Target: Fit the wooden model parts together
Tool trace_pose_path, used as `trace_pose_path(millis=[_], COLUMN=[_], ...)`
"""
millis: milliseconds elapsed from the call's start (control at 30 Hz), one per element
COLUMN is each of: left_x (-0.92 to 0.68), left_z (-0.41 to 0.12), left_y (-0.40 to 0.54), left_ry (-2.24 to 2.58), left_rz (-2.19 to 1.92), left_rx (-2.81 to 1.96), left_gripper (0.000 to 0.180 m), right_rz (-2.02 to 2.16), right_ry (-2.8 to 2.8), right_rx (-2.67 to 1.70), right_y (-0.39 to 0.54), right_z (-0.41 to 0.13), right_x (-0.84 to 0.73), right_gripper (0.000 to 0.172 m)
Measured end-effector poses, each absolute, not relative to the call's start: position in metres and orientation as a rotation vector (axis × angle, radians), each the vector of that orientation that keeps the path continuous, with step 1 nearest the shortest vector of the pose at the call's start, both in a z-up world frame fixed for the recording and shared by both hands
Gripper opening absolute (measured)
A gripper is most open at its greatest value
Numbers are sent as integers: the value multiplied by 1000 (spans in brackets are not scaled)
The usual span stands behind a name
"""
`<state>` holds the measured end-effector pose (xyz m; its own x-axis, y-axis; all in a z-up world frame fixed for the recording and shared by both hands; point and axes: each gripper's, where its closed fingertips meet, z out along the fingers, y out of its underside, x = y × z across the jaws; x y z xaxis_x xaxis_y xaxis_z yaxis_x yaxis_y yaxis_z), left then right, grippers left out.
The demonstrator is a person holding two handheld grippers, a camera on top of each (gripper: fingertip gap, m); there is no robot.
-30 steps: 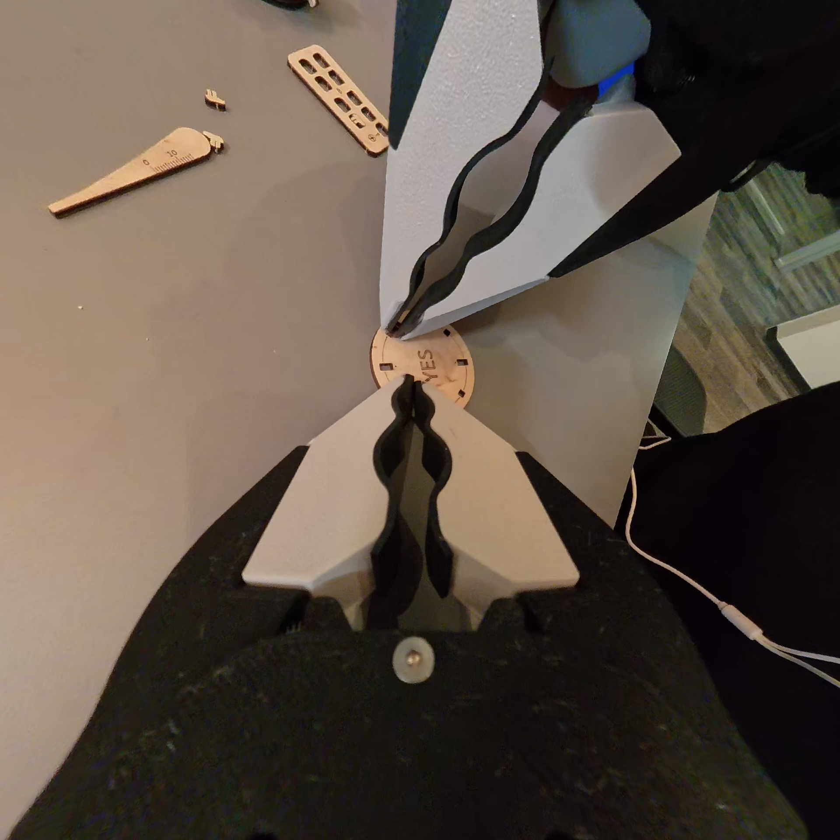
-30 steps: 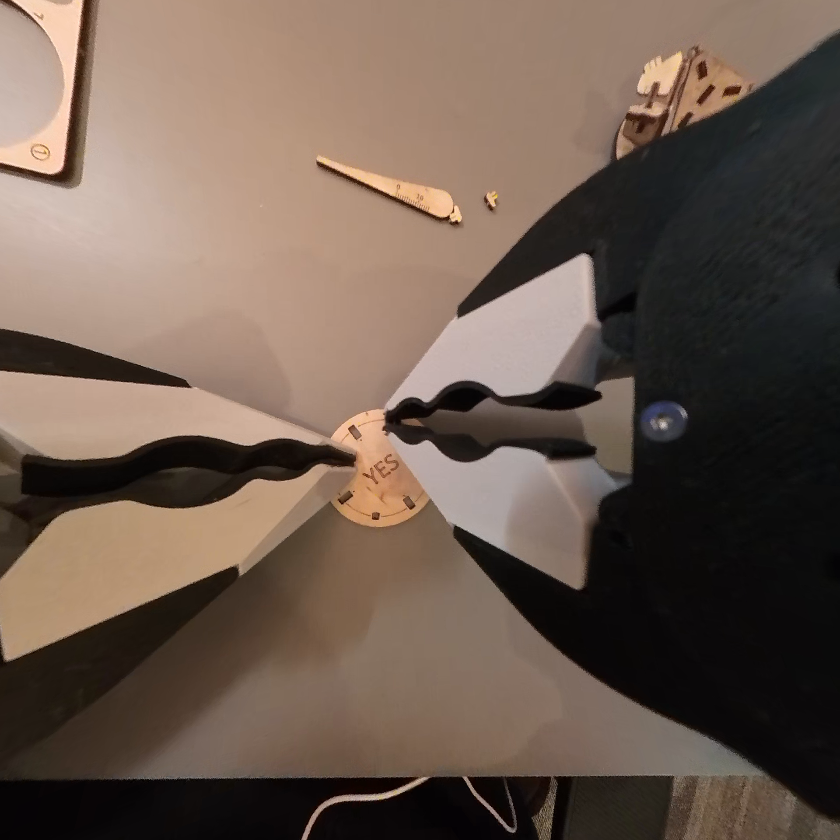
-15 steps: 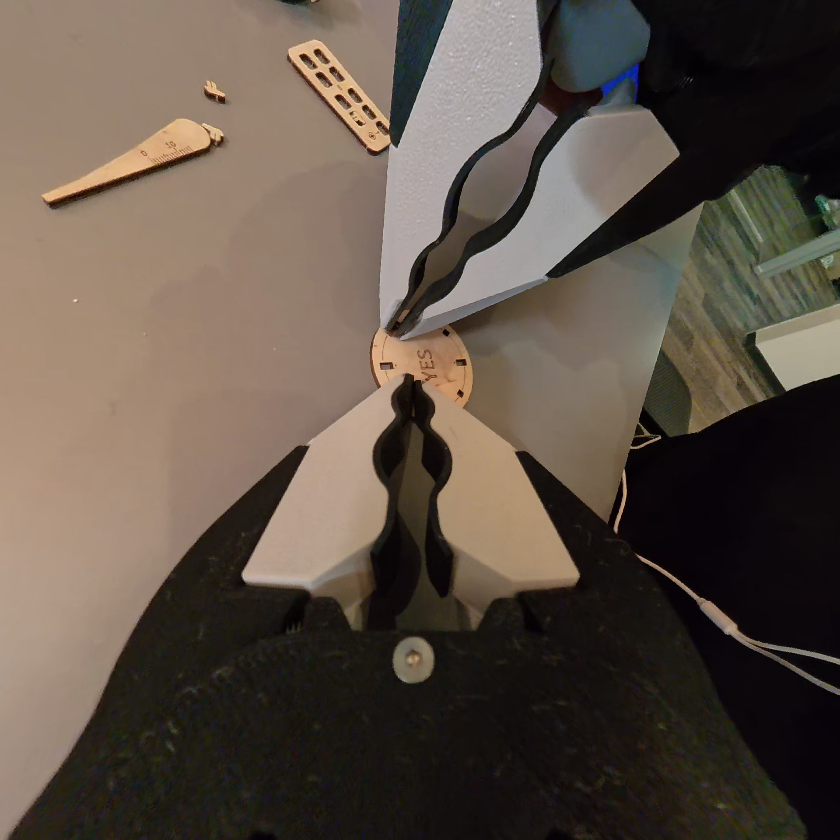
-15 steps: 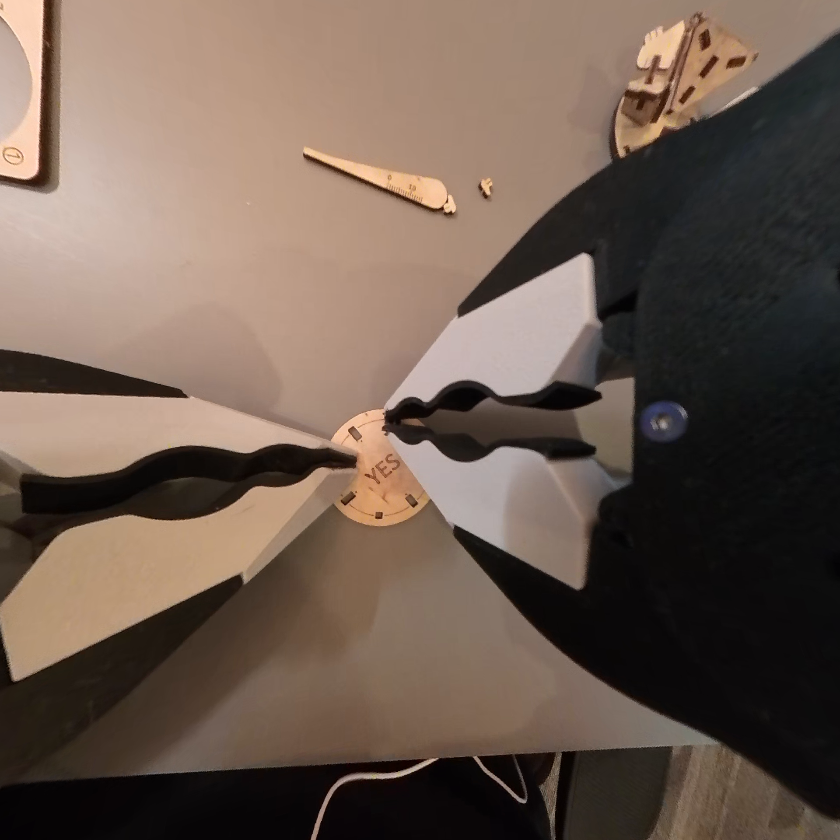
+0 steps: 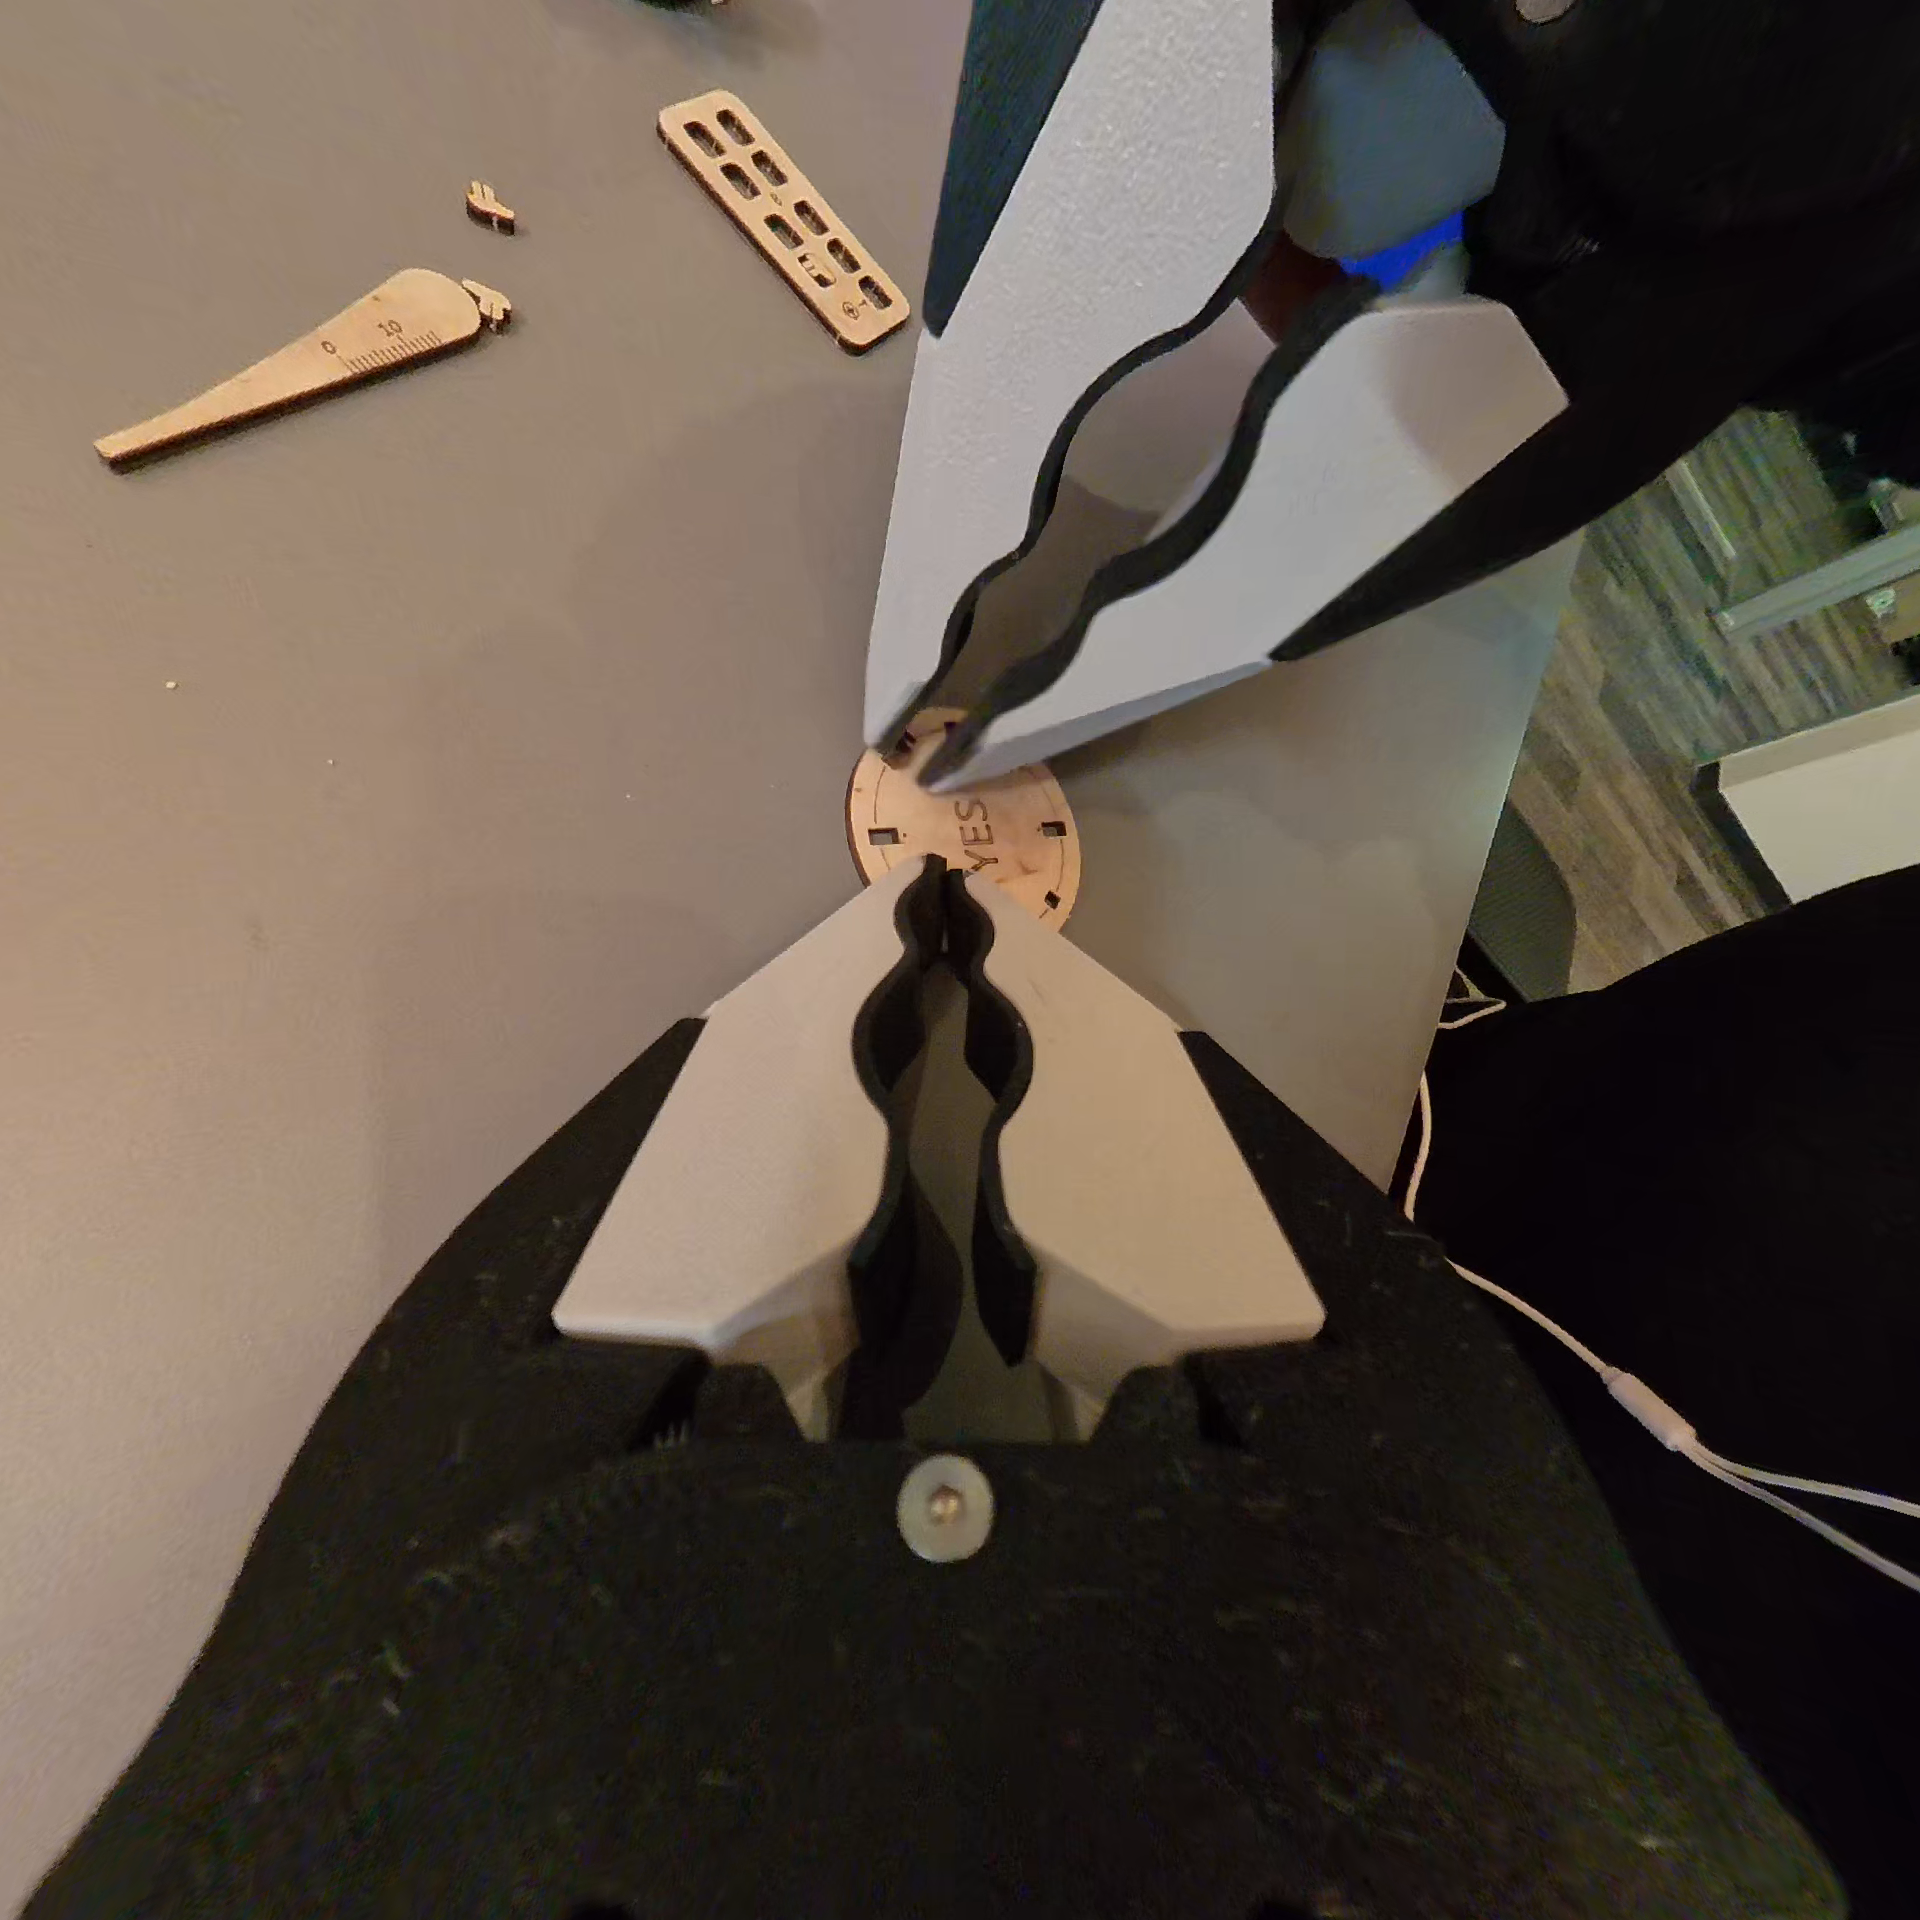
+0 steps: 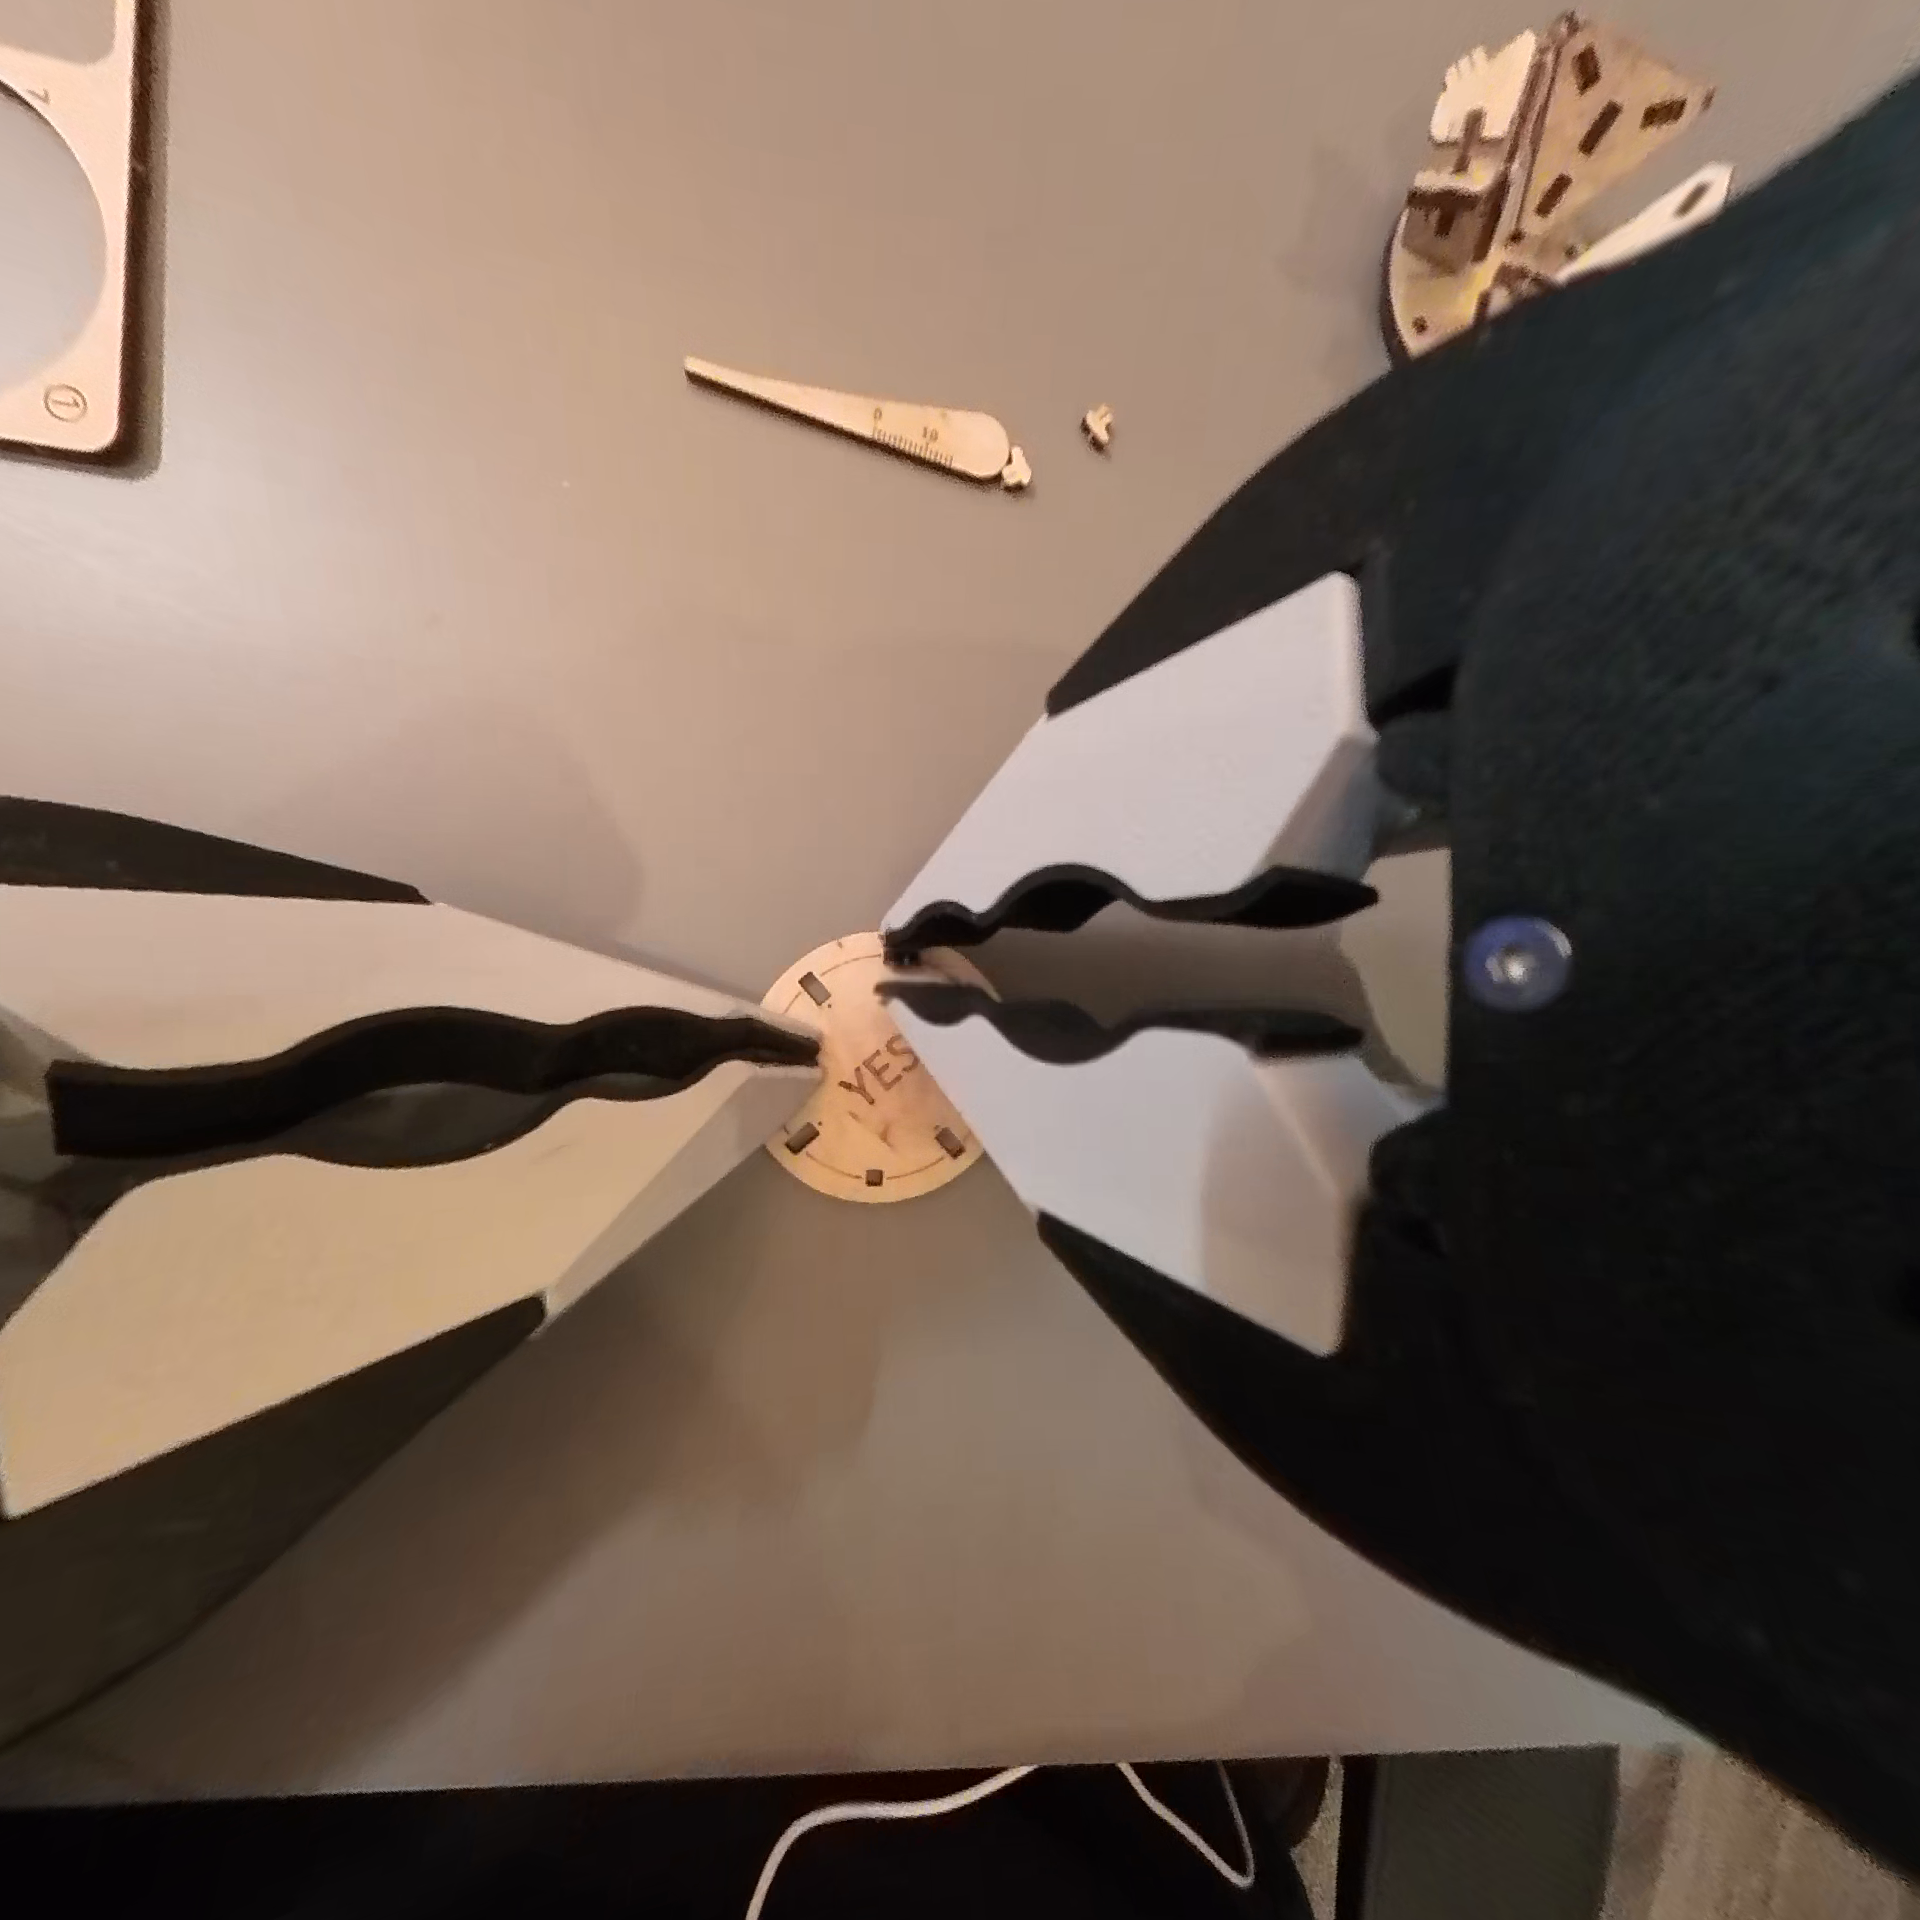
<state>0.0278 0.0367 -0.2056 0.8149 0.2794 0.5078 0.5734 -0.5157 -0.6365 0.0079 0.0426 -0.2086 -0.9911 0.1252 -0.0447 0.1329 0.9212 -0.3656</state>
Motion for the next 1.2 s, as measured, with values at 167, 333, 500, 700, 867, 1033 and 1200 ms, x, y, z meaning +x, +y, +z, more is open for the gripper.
trace_pose_path(millis=[167,333,500,700,867,1033,1200], left_x=[28,28,28,28,28,28,28], left_z=[-206,-206,-206,-205,-205,-205,-205], left_y=[37,37,37,36,36,36,36], left_ry=[-629,-630,-630,-630,-632,-633,-634], left_rz=[-444,-446,-449,-447,-454,-456,-460], left_rx=[-2131,-2130,-2129,-2128,-2126,-2125,-2124], left_gripper=[0,0,0,0,0,0,0], right_rz=[-614,-625,-608,-580,-557,-529,-474], right_ry=[3090,3071,3080,3087,3091,3077,3068], right_rx=[209,239,218,189,179,180,189], right_y=[42,42,43,42,43,43,43], right_z=[-204,-203,-204,-206,-206,-207,-207], right_x=[8,8,6,7,7,7,8], right_gripper=[14,11,6,2,1,1,0])
